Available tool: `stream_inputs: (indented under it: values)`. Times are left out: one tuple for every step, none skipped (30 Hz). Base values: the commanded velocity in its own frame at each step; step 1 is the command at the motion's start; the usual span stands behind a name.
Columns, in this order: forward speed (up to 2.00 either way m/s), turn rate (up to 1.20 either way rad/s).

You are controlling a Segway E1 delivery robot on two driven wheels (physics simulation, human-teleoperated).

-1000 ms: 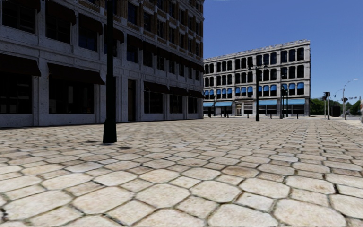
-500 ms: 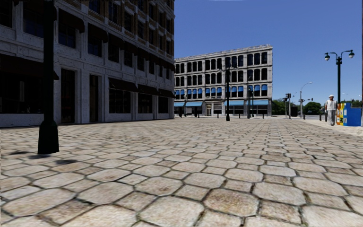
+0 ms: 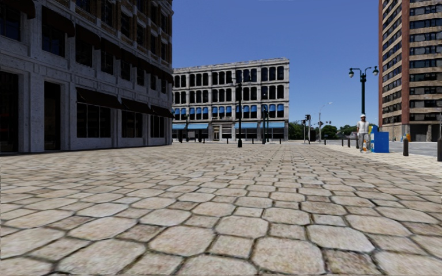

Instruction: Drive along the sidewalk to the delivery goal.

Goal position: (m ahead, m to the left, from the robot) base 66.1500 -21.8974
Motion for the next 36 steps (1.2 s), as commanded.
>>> stream_inputs:
  values:
    - [1.89,-0.45]
    - [1.89,-0.45]
    - [1.89,-0.45]
    - [1.89,-0.45]
    - [1.89,-0.45]
    - [1.89,-0.45]
    - [1.89,-0.45]
    - [1.89,-0.45]
    - [1.89,-0.45]
    - [1.89,-0.45]
    - [1.89,-0.45]
    - [1.89,-0.45]
    - [1.89,-0.33]
    - [1.89,0.0]
    - [1.89,0.0]
    - [1.89,0.0]
    - [1.89,0.0]
    - [1.89,0.0]
    - [1.89,0.0]
    - [1.89,0.0]
    - [1.89,0.0]
    - [1.89,0.0]
    - [1.89,0.0]
    - [1.89,0.0]
    - [1.89,0.0]
    - [1.89,0.0]
    - [1.89,0.0]
    - [1.89,0.0]
    - [1.89,0.0]
    - [1.89,0.0]
    - [1.89,0.0]
    - [1.89,0.0]
    - [1.89,0.0]
    - [1.89,0.0]
    - [1.89,0.0]
    - [1.89,0.0]
